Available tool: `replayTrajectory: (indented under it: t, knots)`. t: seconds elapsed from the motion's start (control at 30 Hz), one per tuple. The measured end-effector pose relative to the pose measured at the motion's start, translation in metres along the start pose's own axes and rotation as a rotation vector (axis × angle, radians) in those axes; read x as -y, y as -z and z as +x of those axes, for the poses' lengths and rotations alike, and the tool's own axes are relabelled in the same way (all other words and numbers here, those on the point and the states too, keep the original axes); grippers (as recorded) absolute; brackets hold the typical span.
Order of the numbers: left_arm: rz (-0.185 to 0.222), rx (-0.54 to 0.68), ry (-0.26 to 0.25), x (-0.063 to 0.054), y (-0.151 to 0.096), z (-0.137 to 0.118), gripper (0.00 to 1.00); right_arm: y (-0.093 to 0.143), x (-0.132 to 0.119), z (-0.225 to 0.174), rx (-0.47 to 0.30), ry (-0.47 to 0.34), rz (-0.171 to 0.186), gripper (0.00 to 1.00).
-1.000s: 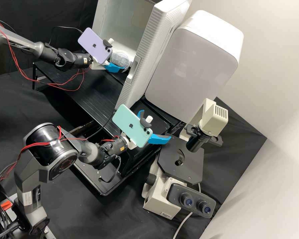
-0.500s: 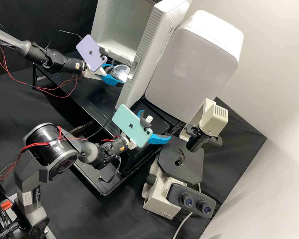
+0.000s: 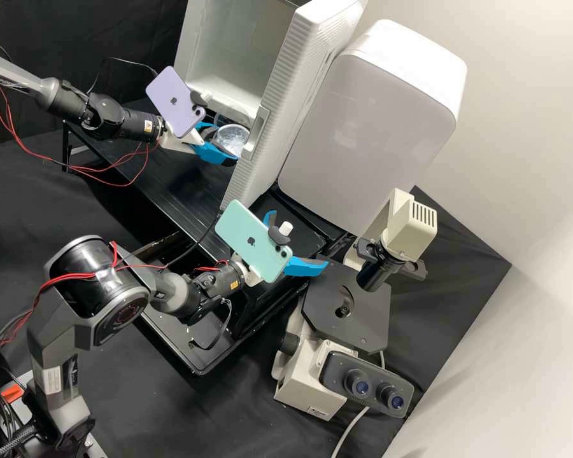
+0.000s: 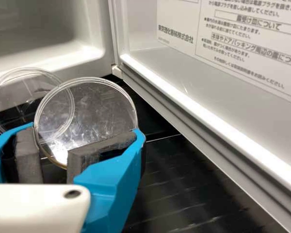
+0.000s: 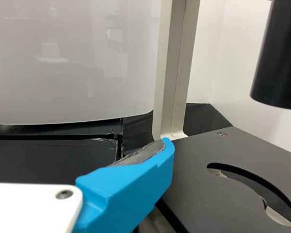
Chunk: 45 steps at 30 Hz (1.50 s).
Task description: Take the petri dish out of the incubator
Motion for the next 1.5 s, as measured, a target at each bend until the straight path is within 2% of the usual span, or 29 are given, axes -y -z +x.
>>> replayTrajectory:
  t: [0.27,0.6,0.77,0.93,1.1,1.5]
  knots:
    - [-0.003,-0.013,-0.004,-0.001,0.005,0.001,0.0,0.0,0.0,0.0,0.0,0.0,0.0,1.0]
    - [-0.039,-0.149,-0.117,-0.031,0.032,0.007,0.0,0.0,0.0,0.0,0.0,0.0,0.0,1.0]
    - [-0.046,-0.186,-0.138,-0.034,0.039,0.017,0.0,0.0,0.0,0.0,0.0,0.0,0.0,1.0]
    - [-0.044,-0.186,-0.132,-0.03,0.037,0.027,0.0,0.0,0.0,0.0,0.0,0.0,0.0,1.0]
    - [-0.034,-0.177,-0.108,-0.02,0.032,0.036,0.0,0.0,0.0,0.0,0.0,0.0,0.0,1.0]
    - [-0.027,-0.161,-0.082,-0.01,0.029,0.049,0.0,0.0,0.0,0.0,0.0,0.0,0.0,1.0]
